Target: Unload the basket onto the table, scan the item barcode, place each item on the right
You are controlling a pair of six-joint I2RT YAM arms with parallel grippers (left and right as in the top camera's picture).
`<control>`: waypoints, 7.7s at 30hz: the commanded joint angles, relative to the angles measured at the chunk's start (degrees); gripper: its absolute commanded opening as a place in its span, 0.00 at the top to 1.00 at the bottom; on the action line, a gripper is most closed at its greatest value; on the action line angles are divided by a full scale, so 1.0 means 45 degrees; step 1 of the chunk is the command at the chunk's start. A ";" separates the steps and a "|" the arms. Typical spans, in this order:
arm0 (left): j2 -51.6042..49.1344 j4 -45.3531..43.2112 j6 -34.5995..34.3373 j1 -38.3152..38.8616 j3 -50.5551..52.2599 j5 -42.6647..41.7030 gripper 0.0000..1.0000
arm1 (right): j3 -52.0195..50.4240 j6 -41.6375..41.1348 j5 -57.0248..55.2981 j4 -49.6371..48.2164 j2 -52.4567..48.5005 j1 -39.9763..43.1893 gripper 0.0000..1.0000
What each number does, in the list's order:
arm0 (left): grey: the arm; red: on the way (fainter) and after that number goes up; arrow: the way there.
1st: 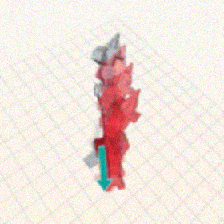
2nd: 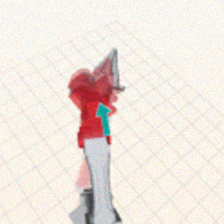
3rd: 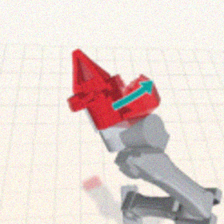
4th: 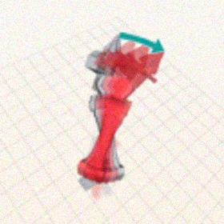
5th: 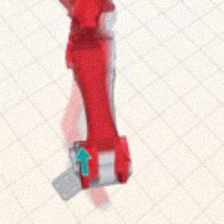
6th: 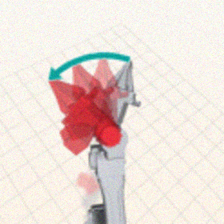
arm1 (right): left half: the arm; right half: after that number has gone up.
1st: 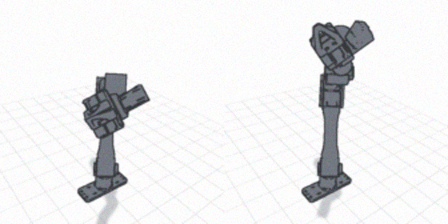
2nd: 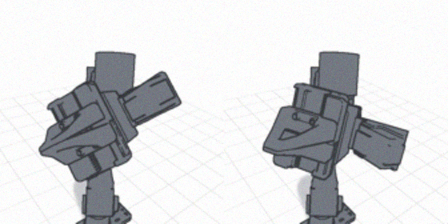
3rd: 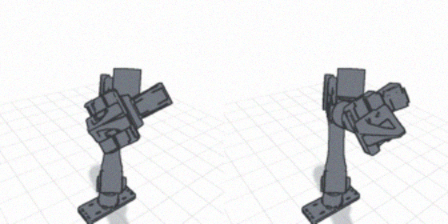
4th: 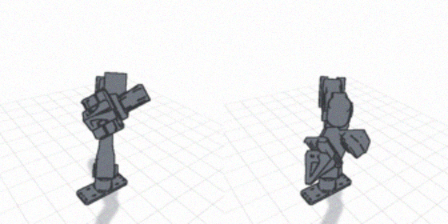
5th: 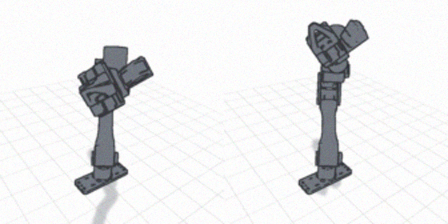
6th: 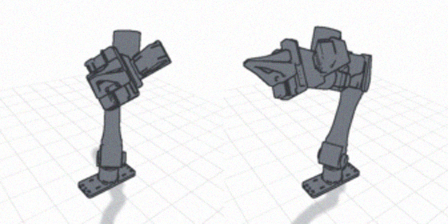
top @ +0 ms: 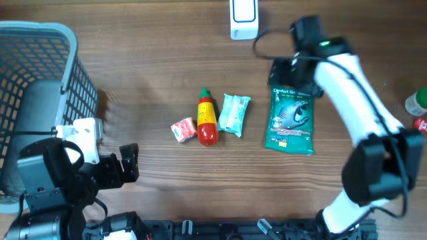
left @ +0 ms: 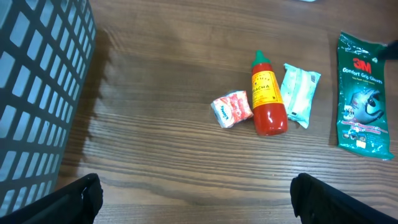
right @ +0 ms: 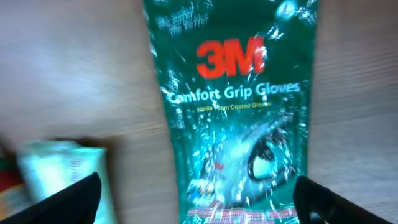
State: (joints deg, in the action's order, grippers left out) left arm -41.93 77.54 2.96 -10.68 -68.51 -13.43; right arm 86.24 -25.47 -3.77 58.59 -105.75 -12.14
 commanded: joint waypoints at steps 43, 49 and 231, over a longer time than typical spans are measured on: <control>0.0092 -0.0034 0.0291 -0.0073 -0.0024 -0.0199 0.00 | -0.1914 0.7805 2.1512 0.1355 0.0811 -0.0301 0.95; 0.0092 -0.0034 0.0291 -0.0073 -0.0024 -0.0199 0.00 | -0.1914 0.3653 2.1507 0.1865 0.0816 -0.0714 0.95; -0.0733 0.0831 -0.1316 -0.0991 0.0670 -0.0792 0.00 | -0.2157 0.7329 0.7883 -0.0559 0.7859 -0.3453 0.95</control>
State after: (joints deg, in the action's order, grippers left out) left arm -47.57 80.53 0.03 -15.07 -65.71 -24.71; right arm 76.42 5.15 39.03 56.51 -70.65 -27.59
